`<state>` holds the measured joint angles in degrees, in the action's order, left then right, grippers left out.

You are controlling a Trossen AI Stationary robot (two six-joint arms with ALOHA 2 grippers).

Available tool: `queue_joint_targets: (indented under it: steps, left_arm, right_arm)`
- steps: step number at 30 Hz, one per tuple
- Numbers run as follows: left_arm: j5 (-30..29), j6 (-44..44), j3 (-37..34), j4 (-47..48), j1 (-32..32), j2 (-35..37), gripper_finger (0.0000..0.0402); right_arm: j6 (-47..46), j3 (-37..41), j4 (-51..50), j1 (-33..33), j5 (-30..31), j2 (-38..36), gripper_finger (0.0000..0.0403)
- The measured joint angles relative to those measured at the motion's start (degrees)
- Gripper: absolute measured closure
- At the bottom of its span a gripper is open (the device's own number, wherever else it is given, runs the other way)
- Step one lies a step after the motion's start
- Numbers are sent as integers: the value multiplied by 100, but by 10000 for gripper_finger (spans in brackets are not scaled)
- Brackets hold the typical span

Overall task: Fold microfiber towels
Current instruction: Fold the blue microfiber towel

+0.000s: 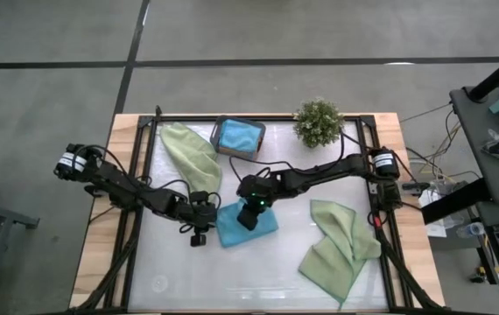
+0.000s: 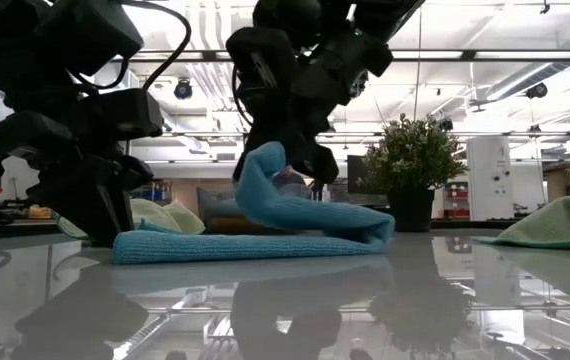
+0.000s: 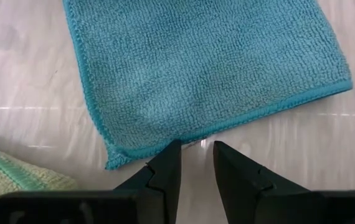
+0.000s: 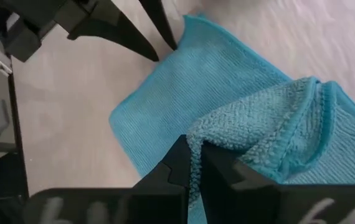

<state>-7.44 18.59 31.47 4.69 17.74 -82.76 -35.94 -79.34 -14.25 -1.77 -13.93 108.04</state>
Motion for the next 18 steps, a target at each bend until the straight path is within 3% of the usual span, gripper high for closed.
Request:
queue_joint_targets:
  steps: [18]
  left_arm:
    - [-29,15,-27,-86,0,-2,320]
  right_arm:
    - [262,25,509,-126,303,176,383]
